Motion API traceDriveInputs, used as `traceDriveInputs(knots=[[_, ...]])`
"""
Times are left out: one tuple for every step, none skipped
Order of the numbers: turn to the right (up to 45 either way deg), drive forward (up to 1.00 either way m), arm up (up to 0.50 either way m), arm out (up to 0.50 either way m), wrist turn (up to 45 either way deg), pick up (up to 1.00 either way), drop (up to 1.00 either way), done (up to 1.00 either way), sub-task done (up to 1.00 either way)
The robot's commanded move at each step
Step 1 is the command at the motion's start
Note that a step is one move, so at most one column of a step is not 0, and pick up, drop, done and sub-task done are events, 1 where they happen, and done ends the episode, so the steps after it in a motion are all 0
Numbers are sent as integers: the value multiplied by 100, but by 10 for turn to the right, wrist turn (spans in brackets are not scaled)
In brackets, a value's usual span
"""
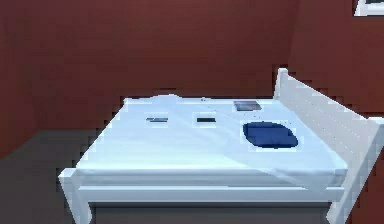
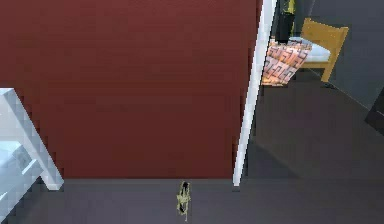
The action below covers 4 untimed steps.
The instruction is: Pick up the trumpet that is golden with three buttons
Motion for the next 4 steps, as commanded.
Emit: traceDriveInputs(knots=[[0,0,10,0,0,0,0,0,0],[0,0,0,48,0,0,0,0,0],[0,0,0,0,450,0,0,0,0],[0,0,0,0,450,0,0,0,0]])
